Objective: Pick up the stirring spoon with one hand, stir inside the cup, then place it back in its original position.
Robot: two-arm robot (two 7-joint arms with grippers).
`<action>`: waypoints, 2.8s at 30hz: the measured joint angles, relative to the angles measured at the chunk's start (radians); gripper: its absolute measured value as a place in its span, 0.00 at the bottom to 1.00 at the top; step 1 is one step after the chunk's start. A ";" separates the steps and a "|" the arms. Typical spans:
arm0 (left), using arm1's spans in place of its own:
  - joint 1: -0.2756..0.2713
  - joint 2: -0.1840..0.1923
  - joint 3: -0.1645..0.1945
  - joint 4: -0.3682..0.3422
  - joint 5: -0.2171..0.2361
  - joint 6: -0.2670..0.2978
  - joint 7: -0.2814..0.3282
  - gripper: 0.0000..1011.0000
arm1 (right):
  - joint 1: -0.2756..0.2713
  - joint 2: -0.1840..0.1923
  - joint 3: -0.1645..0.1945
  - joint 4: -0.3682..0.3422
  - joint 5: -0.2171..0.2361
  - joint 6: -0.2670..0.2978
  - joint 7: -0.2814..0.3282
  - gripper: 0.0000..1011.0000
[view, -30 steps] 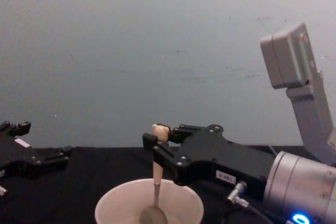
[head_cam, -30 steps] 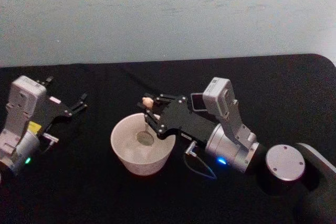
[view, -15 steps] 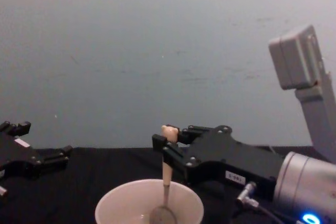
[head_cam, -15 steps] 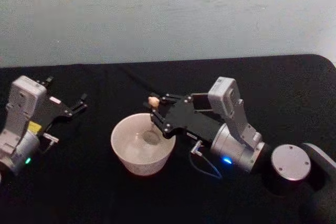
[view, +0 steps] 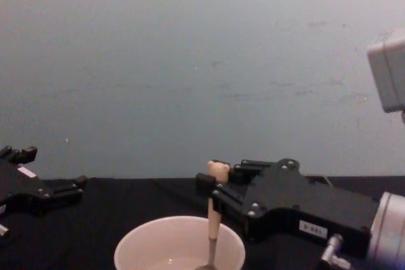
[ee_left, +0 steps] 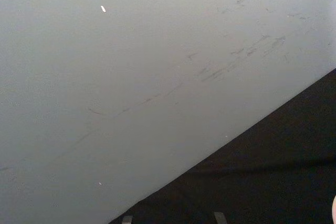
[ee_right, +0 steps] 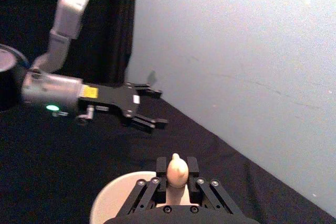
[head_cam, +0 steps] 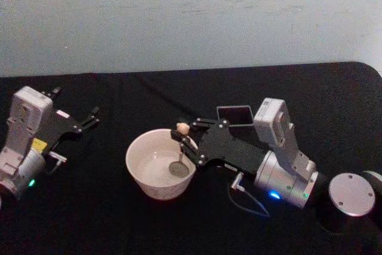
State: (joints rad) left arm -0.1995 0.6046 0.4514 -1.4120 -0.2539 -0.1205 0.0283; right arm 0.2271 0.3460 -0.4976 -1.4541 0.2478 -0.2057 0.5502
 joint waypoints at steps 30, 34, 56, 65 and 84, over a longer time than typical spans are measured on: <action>0.000 0.000 0.000 0.000 0.000 0.000 0.000 0.99 | 0.086 -0.102 -0.044 0.112 -0.033 -0.014 -0.056 0.22; 0.000 0.000 0.000 0.000 0.000 0.000 0.000 0.99 | 0.086 -0.102 -0.035 0.117 -0.036 -0.013 -0.061 0.22; 0.000 0.000 0.000 0.000 0.000 0.000 0.000 0.99 | 0.053 -0.063 0.007 0.085 -0.034 -0.002 -0.058 0.22; 0.000 0.000 0.000 0.000 0.000 0.000 0.000 0.99 | -0.016 -0.009 0.005 -0.012 0.012 0.026 -0.012 0.22; 0.000 0.000 0.000 0.000 0.000 0.000 0.000 0.99 | 0.017 -0.056 -0.051 0.007 0.029 0.042 -0.017 0.22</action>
State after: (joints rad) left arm -0.1995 0.6047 0.4514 -1.4119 -0.2539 -0.1205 0.0283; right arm 0.2442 0.2904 -0.5491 -1.4476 0.2765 -0.1641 0.5337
